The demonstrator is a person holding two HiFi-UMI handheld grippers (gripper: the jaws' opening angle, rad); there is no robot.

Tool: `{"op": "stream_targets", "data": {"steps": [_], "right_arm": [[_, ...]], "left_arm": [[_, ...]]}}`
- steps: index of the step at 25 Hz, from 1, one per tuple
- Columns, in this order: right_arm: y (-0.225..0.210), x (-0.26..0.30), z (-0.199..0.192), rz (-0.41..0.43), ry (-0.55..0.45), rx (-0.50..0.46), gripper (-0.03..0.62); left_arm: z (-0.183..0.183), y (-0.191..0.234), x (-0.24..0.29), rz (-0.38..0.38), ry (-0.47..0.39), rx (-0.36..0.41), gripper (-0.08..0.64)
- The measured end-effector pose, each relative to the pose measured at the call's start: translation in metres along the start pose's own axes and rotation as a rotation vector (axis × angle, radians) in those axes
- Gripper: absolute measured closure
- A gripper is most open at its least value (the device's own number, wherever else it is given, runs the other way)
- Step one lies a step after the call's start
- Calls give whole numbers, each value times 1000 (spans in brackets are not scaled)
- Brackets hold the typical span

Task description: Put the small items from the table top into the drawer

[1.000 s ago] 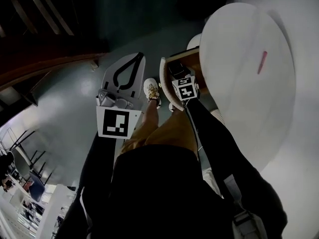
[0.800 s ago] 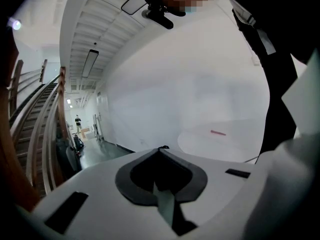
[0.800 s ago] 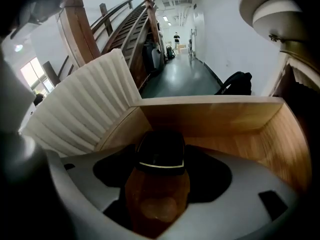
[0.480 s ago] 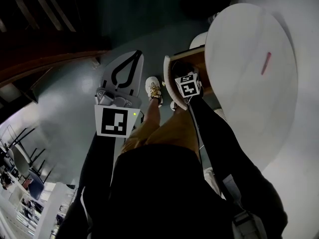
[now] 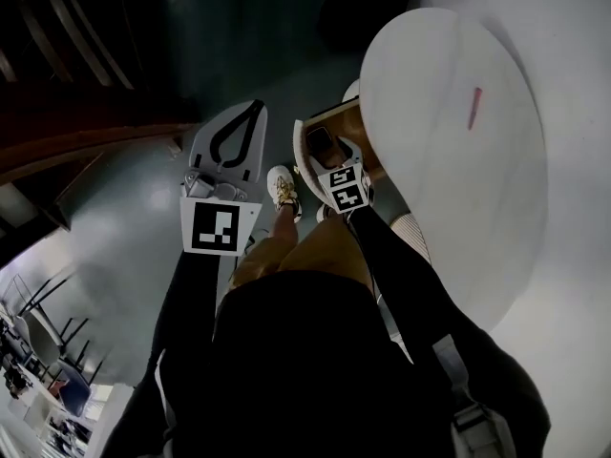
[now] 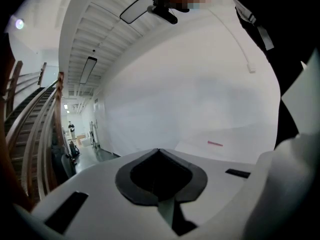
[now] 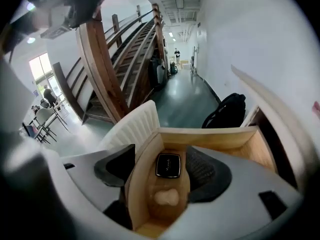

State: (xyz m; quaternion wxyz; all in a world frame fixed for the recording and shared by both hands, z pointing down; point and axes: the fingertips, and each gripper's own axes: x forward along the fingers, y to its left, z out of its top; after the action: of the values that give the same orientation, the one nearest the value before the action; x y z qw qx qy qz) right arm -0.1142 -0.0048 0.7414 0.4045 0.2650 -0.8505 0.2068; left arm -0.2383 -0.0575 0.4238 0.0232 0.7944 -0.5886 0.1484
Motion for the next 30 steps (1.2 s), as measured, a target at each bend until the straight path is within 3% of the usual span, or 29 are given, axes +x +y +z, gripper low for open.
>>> {"op": "stream_targets", "data": {"steps": [4, 16, 23, 30], "right_arm": [[4, -43, 32, -37, -106, 0, 270], [-51, -229, 172, -247, -589, 22, 270], [-72, -326, 220, -311, -769, -28, 270], [-93, -378, 238, -359, -878, -57, 270]], "left_arm": [[22, -8, 0, -26, -49, 14, 545], [92, -31, 21, -52, -180, 70, 545], [140, -51, 32, -42, -230, 114, 545], [186, -80, 35, -66, -312, 137, 545]]}}
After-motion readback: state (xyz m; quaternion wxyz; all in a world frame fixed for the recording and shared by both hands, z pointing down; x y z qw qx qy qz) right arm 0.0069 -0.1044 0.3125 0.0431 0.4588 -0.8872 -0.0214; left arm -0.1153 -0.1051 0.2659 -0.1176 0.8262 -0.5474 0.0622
